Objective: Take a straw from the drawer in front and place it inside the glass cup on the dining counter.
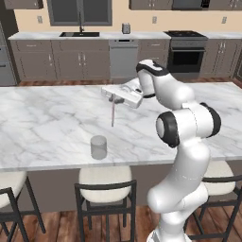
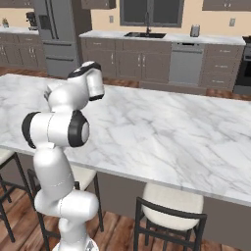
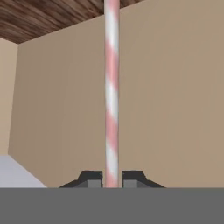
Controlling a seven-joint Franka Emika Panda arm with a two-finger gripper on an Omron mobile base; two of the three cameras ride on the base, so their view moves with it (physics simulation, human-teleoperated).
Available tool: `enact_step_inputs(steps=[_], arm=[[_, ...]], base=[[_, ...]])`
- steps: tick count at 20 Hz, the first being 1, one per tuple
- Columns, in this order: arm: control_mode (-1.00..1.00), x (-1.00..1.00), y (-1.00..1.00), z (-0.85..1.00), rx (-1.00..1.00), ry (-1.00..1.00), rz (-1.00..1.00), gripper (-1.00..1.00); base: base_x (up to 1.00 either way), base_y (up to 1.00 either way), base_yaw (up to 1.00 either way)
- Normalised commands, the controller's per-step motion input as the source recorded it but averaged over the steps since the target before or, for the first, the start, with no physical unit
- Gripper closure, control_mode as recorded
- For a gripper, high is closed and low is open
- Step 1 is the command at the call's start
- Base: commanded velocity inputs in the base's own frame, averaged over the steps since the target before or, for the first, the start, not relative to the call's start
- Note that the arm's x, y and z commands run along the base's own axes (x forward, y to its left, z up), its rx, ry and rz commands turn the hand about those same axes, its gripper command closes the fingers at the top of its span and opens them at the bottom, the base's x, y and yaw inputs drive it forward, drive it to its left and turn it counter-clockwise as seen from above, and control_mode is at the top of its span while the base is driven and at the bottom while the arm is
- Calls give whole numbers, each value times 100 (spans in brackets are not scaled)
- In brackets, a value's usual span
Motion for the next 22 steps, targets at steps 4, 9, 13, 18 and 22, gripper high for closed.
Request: enact_step_inputs(steps=[4,9,13,18,22], arm=[[-100,32,1,-37,3,0,0,100],[-100,13,12,-19,3,3,0,100],[-100,0,19,-10,2,3,0,100],[-100,4,18,-17,0,5,0,100],[-100,18,11,-21,0,5,-1,100]], base=[[0,0,0],[0,0,0],[0,0,0],[0,0,0],[0,0,0]])
